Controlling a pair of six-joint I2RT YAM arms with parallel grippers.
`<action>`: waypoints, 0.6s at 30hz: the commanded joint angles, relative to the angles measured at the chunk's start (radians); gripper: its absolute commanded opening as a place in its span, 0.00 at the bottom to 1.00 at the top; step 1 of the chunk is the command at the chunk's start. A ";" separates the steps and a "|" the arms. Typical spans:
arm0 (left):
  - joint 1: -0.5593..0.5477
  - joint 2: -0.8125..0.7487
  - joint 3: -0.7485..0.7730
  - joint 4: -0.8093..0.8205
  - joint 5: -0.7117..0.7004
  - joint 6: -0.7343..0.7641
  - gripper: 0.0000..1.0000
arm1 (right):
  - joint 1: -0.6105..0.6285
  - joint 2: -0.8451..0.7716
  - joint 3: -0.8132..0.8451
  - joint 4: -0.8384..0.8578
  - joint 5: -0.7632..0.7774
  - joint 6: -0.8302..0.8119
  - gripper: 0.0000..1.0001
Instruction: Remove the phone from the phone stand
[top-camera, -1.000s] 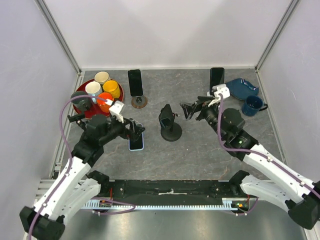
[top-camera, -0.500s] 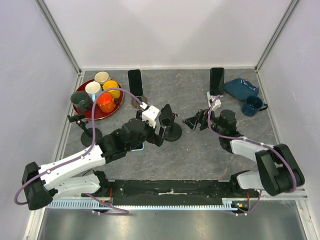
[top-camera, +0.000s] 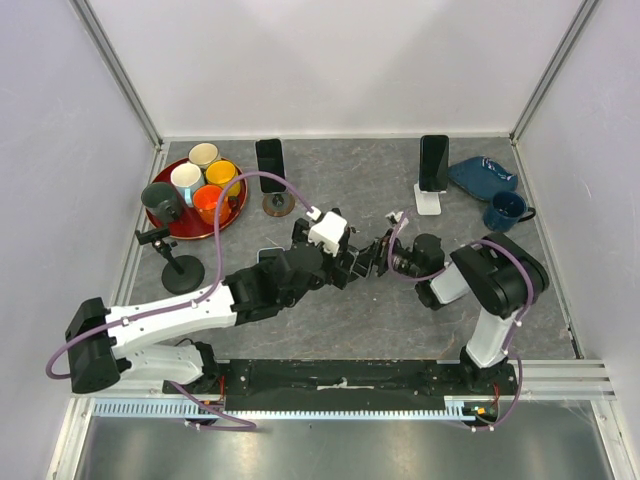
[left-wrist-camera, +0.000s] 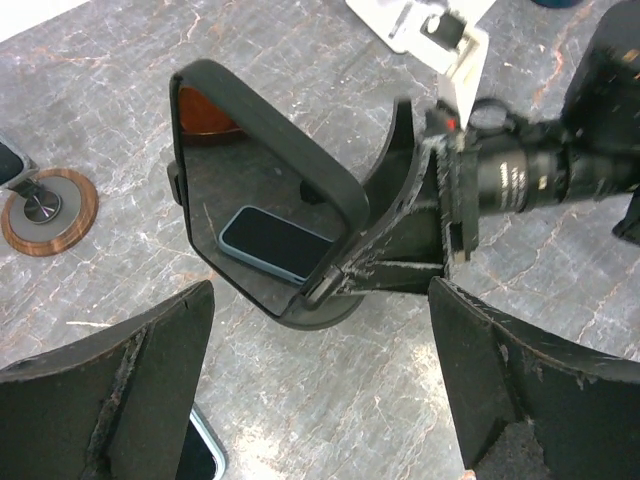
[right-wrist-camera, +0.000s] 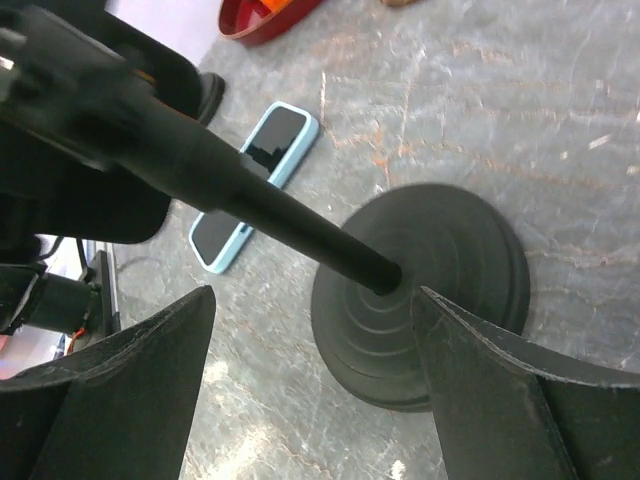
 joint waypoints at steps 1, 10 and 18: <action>-0.005 0.025 0.064 0.068 -0.066 0.022 0.93 | 0.007 0.114 0.048 0.403 -0.015 0.030 0.86; -0.003 0.094 0.106 0.055 -0.124 0.004 0.93 | 0.044 0.192 0.111 0.442 -0.005 -0.011 0.86; 0.029 0.163 0.147 0.063 -0.200 -0.018 0.86 | 0.079 0.192 0.105 0.425 0.040 -0.050 0.84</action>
